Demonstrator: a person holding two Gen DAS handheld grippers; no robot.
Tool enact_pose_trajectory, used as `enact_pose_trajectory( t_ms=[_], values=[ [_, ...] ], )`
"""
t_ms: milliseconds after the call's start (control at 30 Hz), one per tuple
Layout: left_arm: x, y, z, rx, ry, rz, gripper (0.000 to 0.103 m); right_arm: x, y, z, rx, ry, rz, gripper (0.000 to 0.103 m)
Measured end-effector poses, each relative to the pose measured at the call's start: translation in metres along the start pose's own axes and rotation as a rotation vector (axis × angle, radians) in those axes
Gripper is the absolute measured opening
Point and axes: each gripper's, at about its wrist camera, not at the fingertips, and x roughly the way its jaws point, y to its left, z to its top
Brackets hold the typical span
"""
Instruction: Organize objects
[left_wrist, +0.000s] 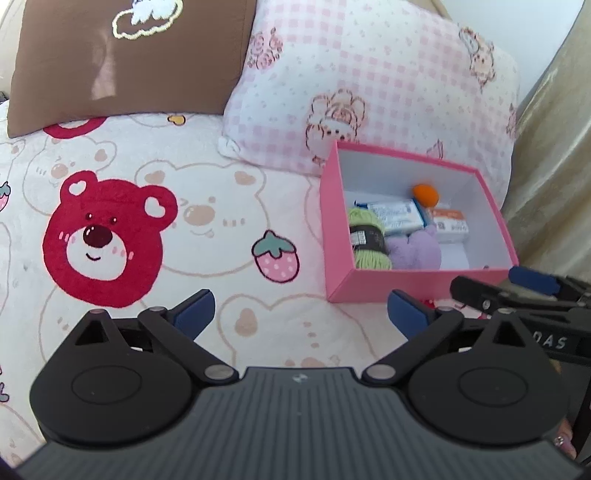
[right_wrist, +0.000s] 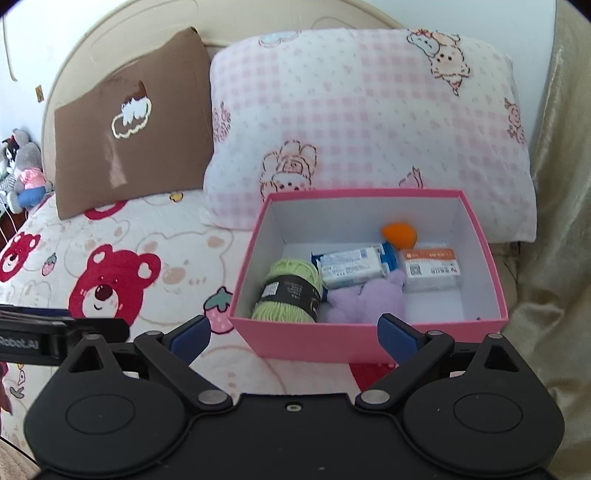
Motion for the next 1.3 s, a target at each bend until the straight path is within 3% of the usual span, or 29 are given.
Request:
enact_pose_trajectory(
  t_ms=[300,500,833,1300],
  values=[
    [0.002,0.01,-0.004,-0.023,0.018,0.003,0.101,0.005,-0.001,-0.002,0.004,0.045,-0.024,0.099],
    [0.006,0.011,-0.005,-0.038,0.045,-0.033,0.101,0.004,0.002,-0.005,0.018,0.069,-0.054,0.099],
    [0.005,0.009,-0.008,-0.014,0.05,-0.022,0.101,-0.001,0.011,-0.009,-0.042,0.084,-0.104,0.099],
    [0.007,0.011,-0.009,0.021,0.079,-0.015,0.101,-0.004,0.01,-0.012,-0.01,0.107,-0.08,0.098]
  ],
)
